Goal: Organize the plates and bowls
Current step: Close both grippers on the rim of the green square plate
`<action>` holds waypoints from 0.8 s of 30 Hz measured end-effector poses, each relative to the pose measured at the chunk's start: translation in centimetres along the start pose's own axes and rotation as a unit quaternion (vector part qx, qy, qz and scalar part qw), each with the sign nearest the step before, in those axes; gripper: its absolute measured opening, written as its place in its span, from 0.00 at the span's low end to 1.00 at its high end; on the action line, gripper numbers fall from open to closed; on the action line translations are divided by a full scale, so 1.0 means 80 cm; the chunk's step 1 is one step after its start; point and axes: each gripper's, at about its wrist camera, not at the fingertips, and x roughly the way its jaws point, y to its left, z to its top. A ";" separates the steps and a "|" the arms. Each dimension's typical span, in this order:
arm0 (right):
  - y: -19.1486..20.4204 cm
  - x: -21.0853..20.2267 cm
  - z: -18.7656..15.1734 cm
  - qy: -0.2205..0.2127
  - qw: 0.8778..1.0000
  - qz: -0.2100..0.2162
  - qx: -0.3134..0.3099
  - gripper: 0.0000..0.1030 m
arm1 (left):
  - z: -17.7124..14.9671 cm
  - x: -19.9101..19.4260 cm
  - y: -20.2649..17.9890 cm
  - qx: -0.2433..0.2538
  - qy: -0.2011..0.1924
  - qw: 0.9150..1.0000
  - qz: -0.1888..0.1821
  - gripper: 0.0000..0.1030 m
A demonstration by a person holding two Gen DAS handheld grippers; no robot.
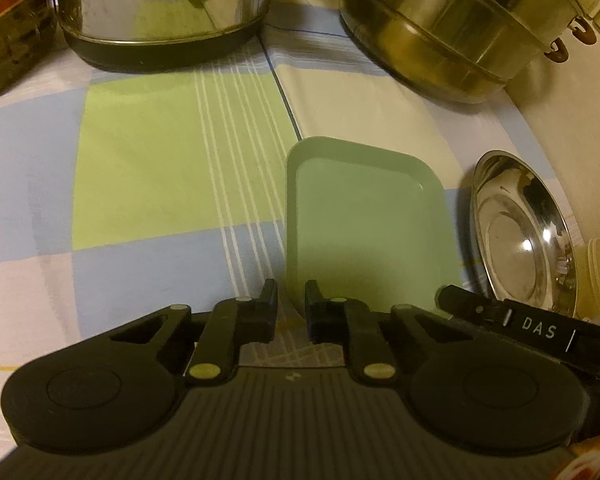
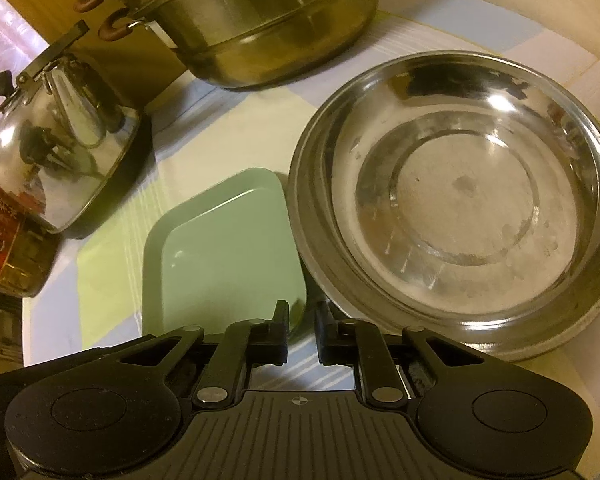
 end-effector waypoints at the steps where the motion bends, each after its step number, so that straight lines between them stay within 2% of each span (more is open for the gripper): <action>1: 0.001 0.001 0.000 0.000 1.000 -0.001 -0.002 0.12 | 0.000 0.002 0.000 -0.001 0.002 1.000 -0.002 0.07; 4: 0.002 0.003 0.001 0.000 1.000 -0.002 -0.014 0.07 | 0.001 0.005 -0.001 0.003 -0.001 1.000 -0.002 0.07; 12: 0.015 -0.002 -0.001 -0.021 0.998 0.006 -0.057 0.07 | -0.003 -0.007 0.001 0.007 -0.021 1.000 0.001 0.07; 24: 0.024 -0.046 -0.002 -0.060 0.992 0.037 -0.101 0.07 | -0.006 -0.065 -0.019 0.003 -0.064 0.998 -0.002 0.06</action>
